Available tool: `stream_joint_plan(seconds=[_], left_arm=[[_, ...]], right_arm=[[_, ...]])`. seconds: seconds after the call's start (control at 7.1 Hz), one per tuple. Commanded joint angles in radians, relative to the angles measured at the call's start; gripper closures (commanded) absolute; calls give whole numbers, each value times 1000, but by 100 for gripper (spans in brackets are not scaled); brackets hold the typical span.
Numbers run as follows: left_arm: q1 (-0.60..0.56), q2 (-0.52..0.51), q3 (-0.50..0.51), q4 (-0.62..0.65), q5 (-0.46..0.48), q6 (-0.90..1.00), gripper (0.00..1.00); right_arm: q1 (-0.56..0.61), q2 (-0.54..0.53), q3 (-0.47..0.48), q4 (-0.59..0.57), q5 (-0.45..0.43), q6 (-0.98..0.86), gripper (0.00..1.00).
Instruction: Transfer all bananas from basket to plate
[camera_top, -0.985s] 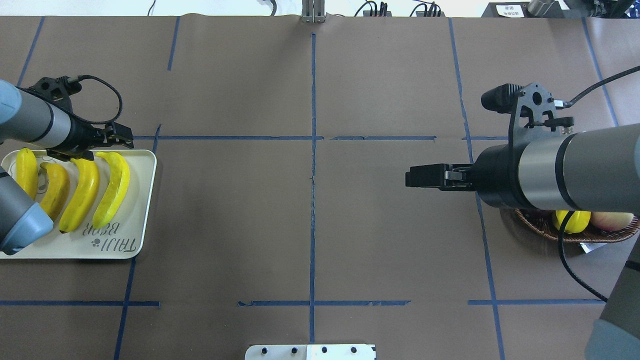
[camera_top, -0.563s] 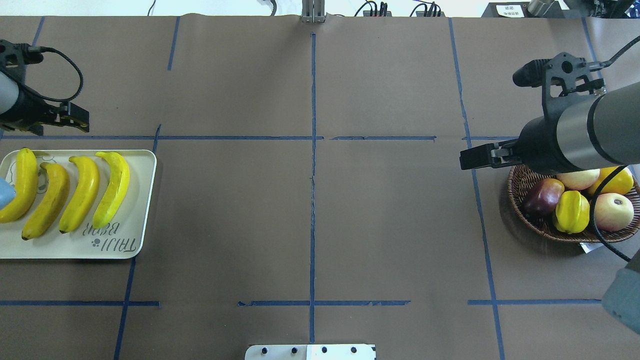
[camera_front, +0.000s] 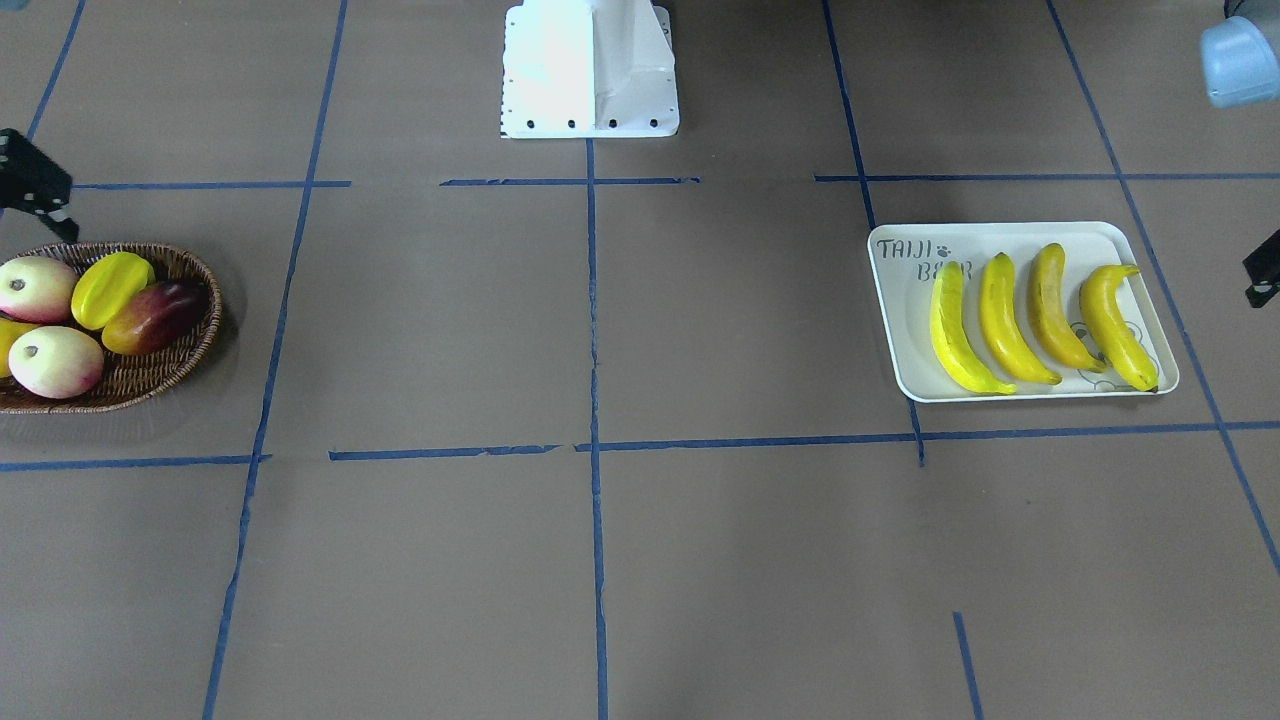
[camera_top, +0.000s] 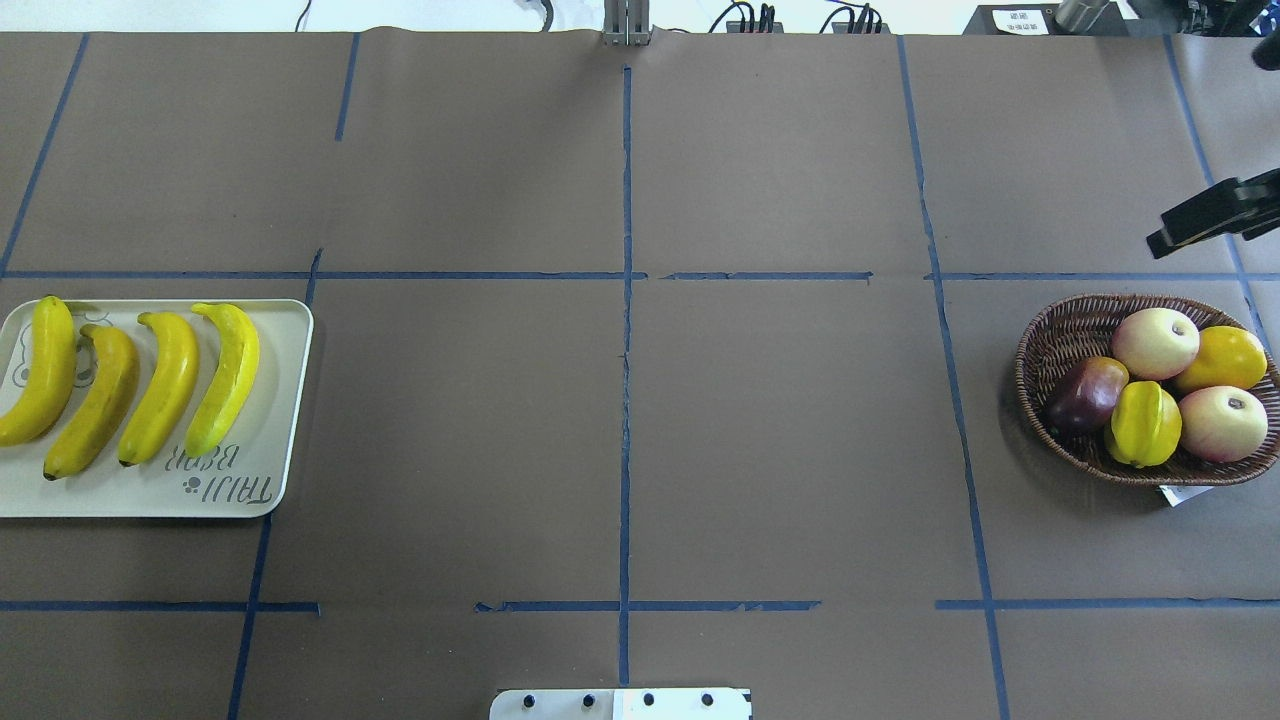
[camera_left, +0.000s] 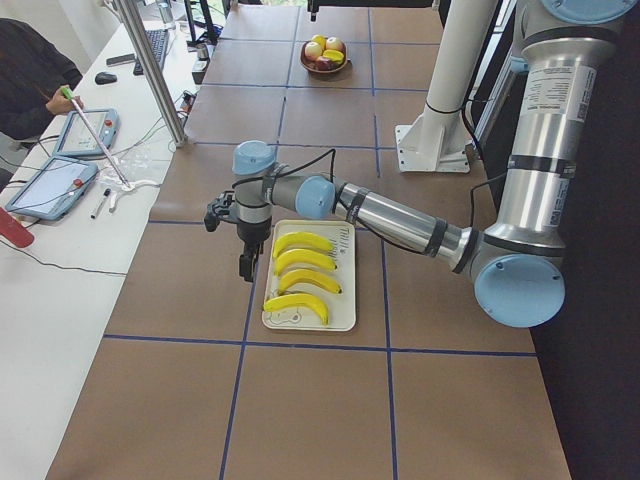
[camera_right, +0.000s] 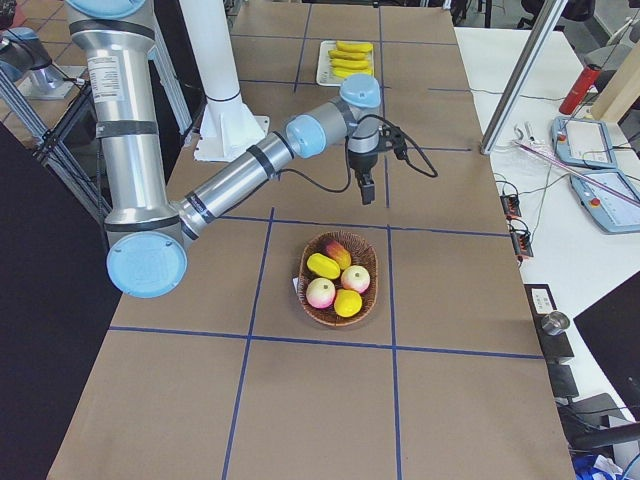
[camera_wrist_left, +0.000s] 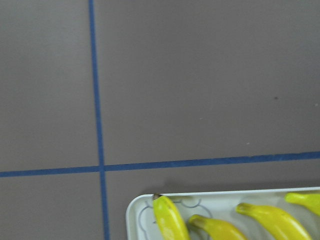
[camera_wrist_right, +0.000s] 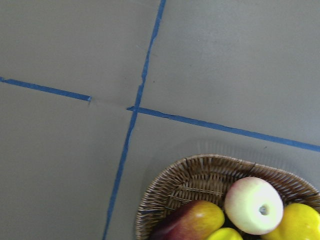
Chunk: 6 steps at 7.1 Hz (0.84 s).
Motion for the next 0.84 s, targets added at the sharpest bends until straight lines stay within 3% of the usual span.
stream_joint_plan(seconds=[0.0,0.14,0.42,0.7], left_arm=[[-105,39,55,49,-63,149,0],[-119,39,61,104,-134,209,0],[-123,89,61,91,-150,223,0],[-122,89,69,92,-150,220,0]], right_arm=[[228,-63,-199,1,124,-336,0],[267,-79,-230,4,129,-371,0],[268,-102,-266,4,-26,-370,0],[274,-148,-315,6,-11,-373,0]])
